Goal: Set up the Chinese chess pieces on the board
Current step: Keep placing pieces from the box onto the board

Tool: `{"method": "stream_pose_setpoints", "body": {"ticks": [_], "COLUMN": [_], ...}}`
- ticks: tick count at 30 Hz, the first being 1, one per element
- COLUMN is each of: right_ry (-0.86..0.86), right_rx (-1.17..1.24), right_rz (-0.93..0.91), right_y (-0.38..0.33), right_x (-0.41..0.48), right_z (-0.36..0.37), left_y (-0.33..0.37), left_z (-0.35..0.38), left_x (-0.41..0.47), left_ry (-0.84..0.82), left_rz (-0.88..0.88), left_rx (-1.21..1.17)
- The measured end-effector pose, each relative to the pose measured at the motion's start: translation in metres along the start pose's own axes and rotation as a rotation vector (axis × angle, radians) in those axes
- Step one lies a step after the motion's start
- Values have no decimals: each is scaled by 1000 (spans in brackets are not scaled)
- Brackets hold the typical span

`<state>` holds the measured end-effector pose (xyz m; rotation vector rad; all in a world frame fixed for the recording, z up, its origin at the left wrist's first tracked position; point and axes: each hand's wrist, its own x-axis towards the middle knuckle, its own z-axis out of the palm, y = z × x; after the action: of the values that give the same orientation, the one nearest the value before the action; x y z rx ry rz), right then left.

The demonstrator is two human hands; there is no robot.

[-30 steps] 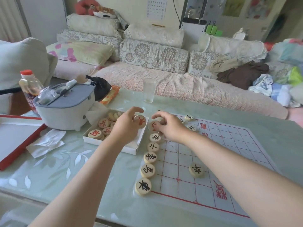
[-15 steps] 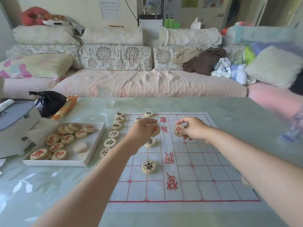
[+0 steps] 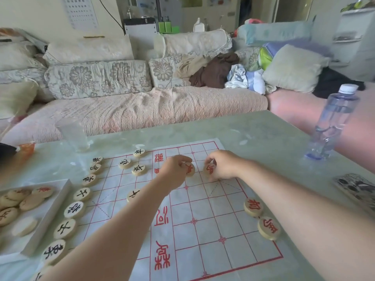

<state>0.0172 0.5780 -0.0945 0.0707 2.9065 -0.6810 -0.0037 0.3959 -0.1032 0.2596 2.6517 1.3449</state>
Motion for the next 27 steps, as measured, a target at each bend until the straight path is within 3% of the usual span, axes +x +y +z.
{"method": "stream_pose_setpoints", "body": {"ticks": [4,6,10,16,24,27], "right_ry": [10,92,305,406,368,422], "right_rx": [-18,-13,50,22,-57,17], "right_rz": [-51,-60,54,108,43,56], "right_y": [9,18,47,67,68,67], "right_x": [13,19,31,49,72,75], "right_z": [1,-5,-23,-28,-15,-21], "left_y": [-4,-4,-2,6,17,19], "left_z": [12,13,11,11,26,31], "left_x": [15,22,35,58,79,87], "left_ry": [-15,-17,-26,-45,30,55], "left_rz": [6,9,38,69,60,60], "left_rx": [107,128,209,326,194,74]}}
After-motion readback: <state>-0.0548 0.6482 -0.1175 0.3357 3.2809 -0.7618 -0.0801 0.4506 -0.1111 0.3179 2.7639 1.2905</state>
